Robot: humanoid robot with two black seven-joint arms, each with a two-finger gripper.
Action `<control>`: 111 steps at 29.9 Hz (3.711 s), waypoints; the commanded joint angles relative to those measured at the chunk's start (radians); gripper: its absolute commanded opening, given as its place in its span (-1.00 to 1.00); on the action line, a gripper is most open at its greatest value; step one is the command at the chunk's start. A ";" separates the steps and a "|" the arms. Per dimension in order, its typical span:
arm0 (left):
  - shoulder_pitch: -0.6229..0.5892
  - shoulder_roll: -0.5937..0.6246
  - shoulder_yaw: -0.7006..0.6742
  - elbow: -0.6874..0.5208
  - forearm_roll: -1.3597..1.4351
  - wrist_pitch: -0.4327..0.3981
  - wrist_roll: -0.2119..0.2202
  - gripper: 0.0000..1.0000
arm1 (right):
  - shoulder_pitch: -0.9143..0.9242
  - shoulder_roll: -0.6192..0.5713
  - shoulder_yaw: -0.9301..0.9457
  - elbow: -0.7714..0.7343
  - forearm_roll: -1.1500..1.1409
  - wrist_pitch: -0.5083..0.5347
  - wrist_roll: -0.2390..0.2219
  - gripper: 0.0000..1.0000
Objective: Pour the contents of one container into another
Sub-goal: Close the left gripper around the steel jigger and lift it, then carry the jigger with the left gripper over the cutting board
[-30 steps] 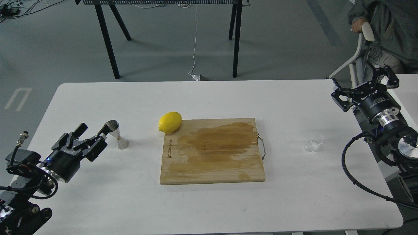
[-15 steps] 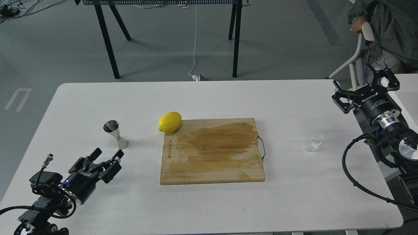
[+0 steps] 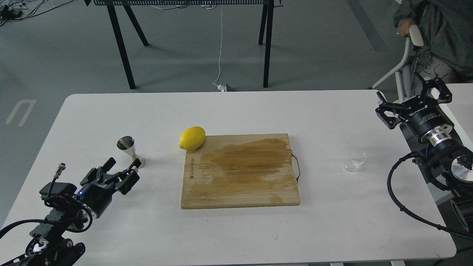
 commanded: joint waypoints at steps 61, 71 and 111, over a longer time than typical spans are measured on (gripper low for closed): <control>-0.261 -0.166 0.146 0.368 -0.009 0.000 0.000 -0.01 | -0.023 0.000 0.002 0.000 0.002 0.000 0.000 0.99; -0.275 -0.164 0.149 0.396 -0.009 0.000 0.000 -0.25 | -0.023 0.000 0.002 0.000 0.002 0.000 0.000 0.99; -0.641 -0.233 0.172 0.359 -0.060 -0.029 0.000 -0.64 | 0.001 -0.003 0.002 -0.015 0.000 0.000 0.000 0.99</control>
